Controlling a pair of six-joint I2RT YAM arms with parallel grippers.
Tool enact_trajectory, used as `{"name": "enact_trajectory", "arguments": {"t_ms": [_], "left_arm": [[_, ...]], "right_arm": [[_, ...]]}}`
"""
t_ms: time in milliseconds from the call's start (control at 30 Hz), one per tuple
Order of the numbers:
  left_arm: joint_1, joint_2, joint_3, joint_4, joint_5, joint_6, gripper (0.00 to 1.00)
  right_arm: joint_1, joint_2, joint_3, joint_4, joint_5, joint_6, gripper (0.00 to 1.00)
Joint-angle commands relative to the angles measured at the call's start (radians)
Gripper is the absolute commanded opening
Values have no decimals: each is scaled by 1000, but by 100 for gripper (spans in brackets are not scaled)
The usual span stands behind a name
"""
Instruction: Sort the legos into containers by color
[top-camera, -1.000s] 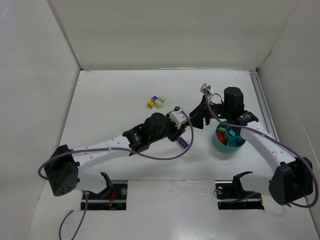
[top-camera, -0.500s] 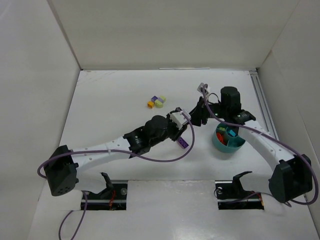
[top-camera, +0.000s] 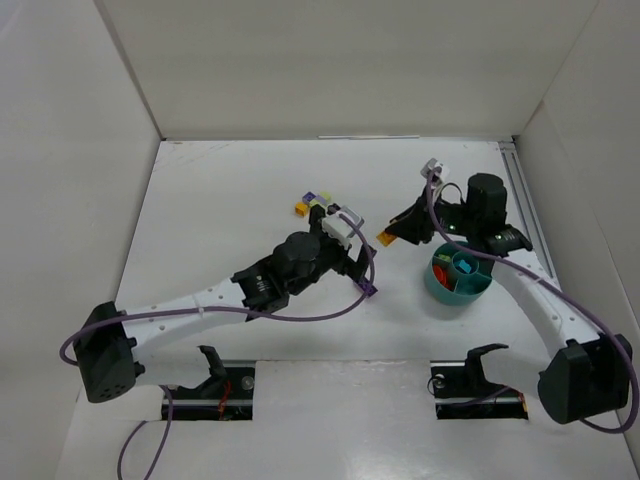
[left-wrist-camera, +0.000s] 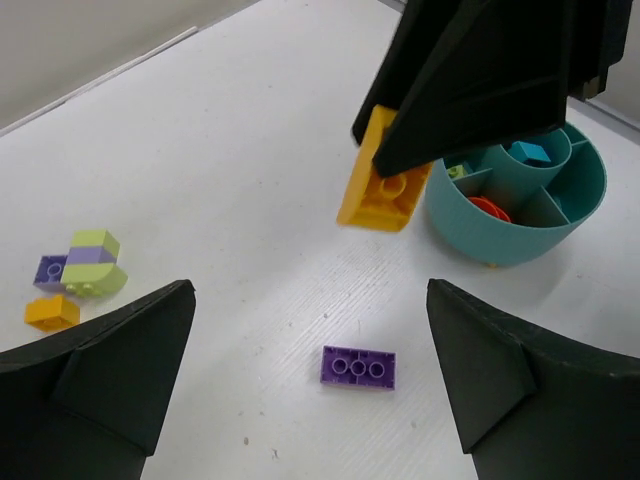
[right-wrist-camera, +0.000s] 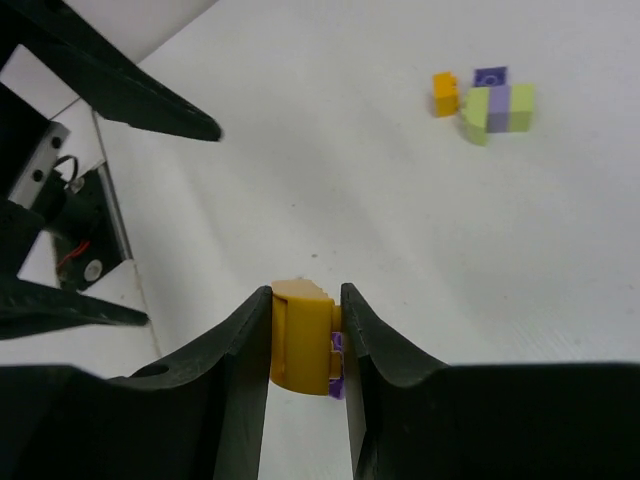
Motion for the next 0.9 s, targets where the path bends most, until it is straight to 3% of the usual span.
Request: {"name": "enact_trajectory", "arguments": {"t_ms": [0,167,200,367,500,633,867], "left_arm": [[-4,-85,-26,-1,-67,-98,100],[74,-128,-63,-50,-122,-243,100],[98,-128,-63,-64,-122,-269,100],[285,-92,-12,-188,-18,-410,100],[437,-41,21,-236,42,-463,100],[603,8,31,-247,234,-494,100],[677,34,40,-299,235,-515,100]], "right_arm": [[-81,-54,-25,17,8,-50,8],[-159,-129,83,-358,257,-284,8],[-159,-149,99,-403,405,-301,8],[-222,-302,119,-552,757,-323,9],[-233,-330,139,-604,838,-334,9],[-233,-330,150,-627,858,-334,10],[-233,-303,150,-637,939,-343,10]]}}
